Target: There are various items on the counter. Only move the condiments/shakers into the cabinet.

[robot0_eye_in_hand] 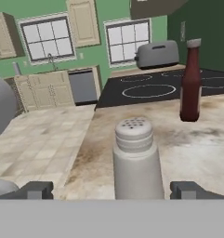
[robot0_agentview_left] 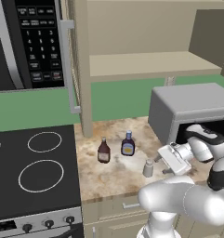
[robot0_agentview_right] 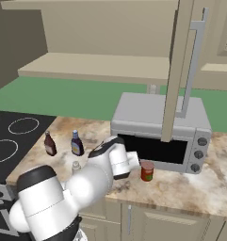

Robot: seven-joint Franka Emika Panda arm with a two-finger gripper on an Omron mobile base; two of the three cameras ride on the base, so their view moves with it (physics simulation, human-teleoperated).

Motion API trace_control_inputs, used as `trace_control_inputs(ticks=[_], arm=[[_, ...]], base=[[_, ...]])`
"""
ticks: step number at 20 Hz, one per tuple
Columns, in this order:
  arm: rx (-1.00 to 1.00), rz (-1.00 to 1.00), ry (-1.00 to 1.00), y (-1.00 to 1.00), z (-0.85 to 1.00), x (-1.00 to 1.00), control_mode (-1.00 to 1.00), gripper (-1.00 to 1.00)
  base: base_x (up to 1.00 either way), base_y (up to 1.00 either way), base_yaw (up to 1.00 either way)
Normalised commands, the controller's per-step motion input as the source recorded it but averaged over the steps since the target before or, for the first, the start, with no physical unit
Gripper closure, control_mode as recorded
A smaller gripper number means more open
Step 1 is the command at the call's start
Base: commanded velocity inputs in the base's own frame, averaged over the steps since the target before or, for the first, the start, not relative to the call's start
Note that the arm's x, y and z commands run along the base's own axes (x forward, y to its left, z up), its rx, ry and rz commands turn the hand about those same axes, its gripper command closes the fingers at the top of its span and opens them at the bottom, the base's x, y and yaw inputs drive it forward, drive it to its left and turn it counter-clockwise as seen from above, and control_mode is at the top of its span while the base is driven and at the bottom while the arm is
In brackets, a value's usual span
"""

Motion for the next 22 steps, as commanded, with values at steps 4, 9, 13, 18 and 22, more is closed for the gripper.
trace_control_inputs(ticks=[4,9,13,18,22], arm=[[0.00,0.00,-0.01,0.27,0.00,0.00,-1.00,-1.00],[0.00,-0.01,-0.01,0.13,0.00,0.00,-1.00,-1.00],[0.00,-0.04,-0.01,0.00,0.00,0.00,-1.00,-1.00],[0.00,-0.03,0.00,0.00,0.00,0.03,-1.00,-1.00],[0.00,-0.02,0.00,0.00,0.00,0.03,-1.00,-1.00]], base=[[0.00,0.00,0.00],[0.00,0.00,0.00],[0.00,0.00,0.00],[0.00,0.00,0.00],[0.00,0.00,0.00]])
